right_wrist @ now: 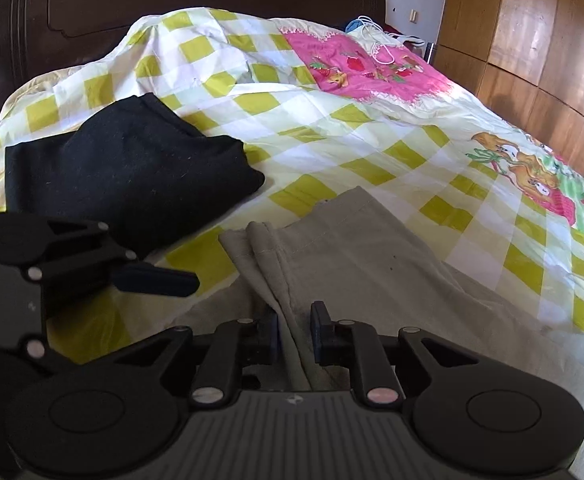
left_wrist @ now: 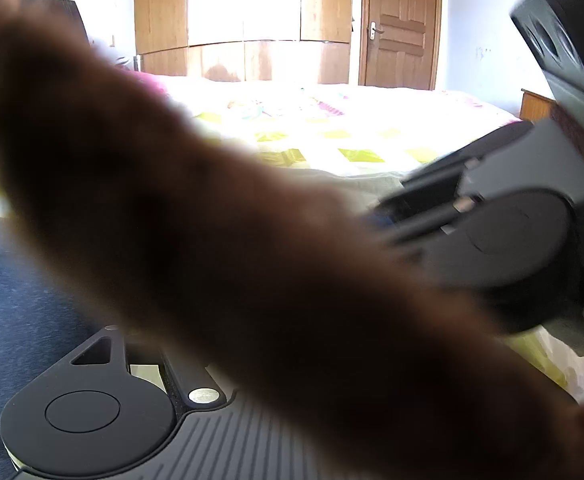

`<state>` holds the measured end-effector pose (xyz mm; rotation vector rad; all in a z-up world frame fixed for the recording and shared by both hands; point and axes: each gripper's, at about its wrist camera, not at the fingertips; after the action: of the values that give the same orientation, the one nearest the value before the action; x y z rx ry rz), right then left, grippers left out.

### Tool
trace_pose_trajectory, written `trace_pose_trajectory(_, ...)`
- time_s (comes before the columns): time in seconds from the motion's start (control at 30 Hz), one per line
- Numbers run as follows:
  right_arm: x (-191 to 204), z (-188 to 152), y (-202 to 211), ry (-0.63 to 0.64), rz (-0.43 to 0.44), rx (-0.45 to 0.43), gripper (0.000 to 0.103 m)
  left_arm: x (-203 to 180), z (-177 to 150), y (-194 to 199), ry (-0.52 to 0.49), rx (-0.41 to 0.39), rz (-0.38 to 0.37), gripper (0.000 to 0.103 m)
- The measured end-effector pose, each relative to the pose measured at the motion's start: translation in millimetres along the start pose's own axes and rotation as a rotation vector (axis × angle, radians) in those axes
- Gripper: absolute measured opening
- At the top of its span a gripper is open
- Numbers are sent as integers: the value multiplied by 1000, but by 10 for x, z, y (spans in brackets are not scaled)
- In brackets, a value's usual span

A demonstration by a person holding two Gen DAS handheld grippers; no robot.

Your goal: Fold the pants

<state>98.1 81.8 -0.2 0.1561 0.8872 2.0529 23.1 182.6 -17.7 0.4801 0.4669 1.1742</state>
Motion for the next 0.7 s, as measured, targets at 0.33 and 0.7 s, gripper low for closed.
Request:
trace_pose_trajectory(0.33,-617,-397,636,-183,-44,23,37,-210,157,246,-106,-29,5,71)
trace_pose_trajectory(0.7,-2021,-1173,1092,-558,-356,131,47,-559,468,-418,-148,-38,-49,72)
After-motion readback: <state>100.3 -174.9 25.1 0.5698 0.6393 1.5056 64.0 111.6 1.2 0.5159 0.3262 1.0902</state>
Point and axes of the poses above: each gripper's, at about its wrist camera, not at the fingertips, and y roughly against the way its jaws point, x to its left, z to its top, and after that the axes turned 9 degrees about -z, right-handed
